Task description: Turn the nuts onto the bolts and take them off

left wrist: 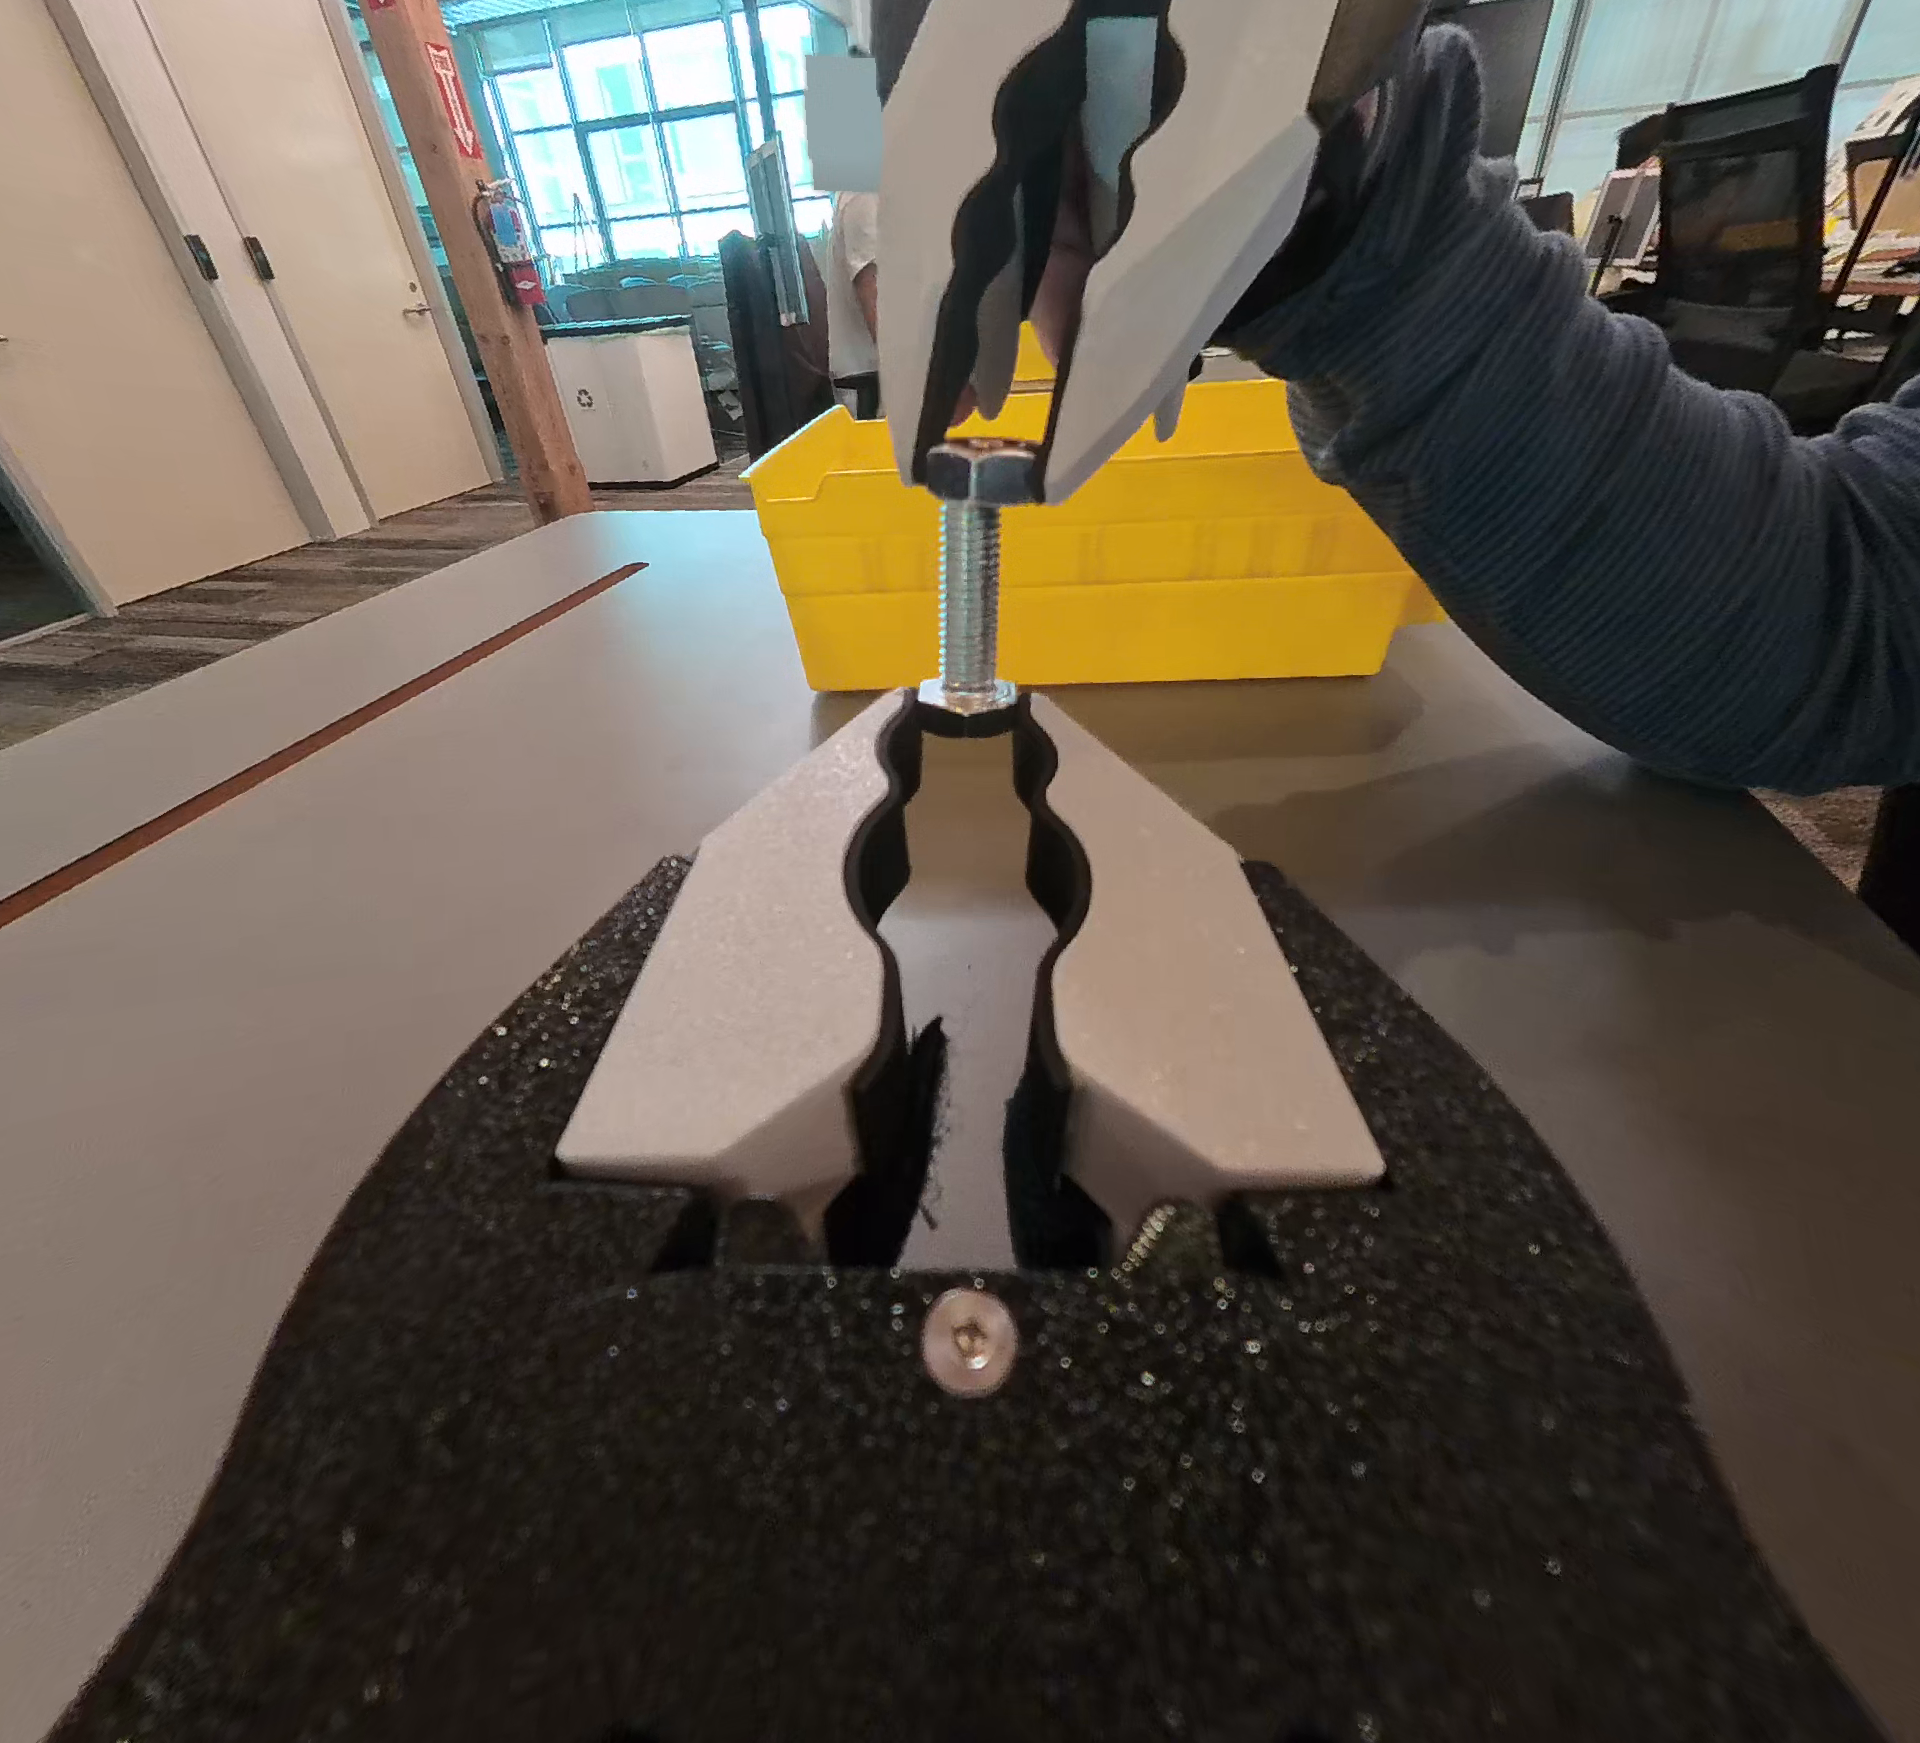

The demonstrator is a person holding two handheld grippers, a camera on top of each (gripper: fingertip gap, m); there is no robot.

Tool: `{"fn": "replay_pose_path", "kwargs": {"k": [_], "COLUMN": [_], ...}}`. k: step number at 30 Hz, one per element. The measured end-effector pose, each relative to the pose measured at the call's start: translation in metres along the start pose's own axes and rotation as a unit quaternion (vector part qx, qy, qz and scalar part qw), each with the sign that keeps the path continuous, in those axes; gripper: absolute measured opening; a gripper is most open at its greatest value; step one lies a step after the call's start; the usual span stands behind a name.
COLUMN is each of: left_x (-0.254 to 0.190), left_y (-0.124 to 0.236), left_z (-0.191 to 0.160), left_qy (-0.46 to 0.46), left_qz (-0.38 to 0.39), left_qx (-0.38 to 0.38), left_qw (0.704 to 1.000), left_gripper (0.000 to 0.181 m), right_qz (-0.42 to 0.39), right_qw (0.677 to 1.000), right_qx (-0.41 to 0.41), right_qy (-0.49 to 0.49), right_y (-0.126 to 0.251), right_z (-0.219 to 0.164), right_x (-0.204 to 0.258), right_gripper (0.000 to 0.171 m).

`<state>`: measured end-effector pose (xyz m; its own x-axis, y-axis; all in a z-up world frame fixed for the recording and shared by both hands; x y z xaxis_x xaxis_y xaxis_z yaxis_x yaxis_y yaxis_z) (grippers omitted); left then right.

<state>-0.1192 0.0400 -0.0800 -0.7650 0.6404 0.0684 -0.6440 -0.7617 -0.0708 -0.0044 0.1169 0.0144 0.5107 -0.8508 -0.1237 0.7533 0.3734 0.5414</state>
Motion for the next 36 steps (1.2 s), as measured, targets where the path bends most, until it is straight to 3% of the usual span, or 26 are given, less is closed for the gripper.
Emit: {"fn": "replay_pose_path", "kwargs": {"k": [15,19,21,26,29,36], "left_x": [-0.001,0.002,0.005,0.011,0.009,0.002], "left_y": [0.000,0.002,0.004,0.008,0.007,0.002], "left_z": [0.000,0.001,0.003,0.004,0.004,0.002], "left_qy": [-0.001,0.009,0.026,0.064,0.064,0.062], "left_qz": [0.001,0.008,0.012,0.014,0.005,-0.038], "left_qx": [0.002,-0.010,-0.024,-0.052,-0.046,-0.027], "left_qw": [1.000,1.000,0.999,0.996,0.997,0.997], "left_gripper": [0.015,0.015,0.015,0.015,0.015,0.016], "right_qz": [0.000,-0.044,-0.071,-0.144,-0.134,-0.078], "right_qw": [1.000,0.999,0.994,0.947,0.934,0.937], "right_qx": [-0.002,-0.030,-0.086,-0.282,-0.324,-0.329], "right_qy": [-0.006,-0.005,-0.013,-0.054,-0.069,-0.089], "right_y": [-0.003,0.000,0.002,-0.009,-0.020,-0.031], "right_z": [-0.002,0.002,0.007,-0.019,-0.039,-0.034], "right_x": [-0.002,-0.007,-0.010,0.004,0.022,0.033], "right_gripper": [0.017,0.060,0.075,0.092,0.095,0.102]}}
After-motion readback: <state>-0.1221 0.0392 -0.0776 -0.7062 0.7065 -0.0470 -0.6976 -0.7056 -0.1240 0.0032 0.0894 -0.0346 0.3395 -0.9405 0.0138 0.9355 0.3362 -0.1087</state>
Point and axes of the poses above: each gripper's, where its closed fingertips meet, y back along the fingers, z out of its top, x = y × z across the jaws, the point moved 9 cm from there along y, back along the fingers, and after that the axes turned 3 degrees about -x, right-handed, at the moved point
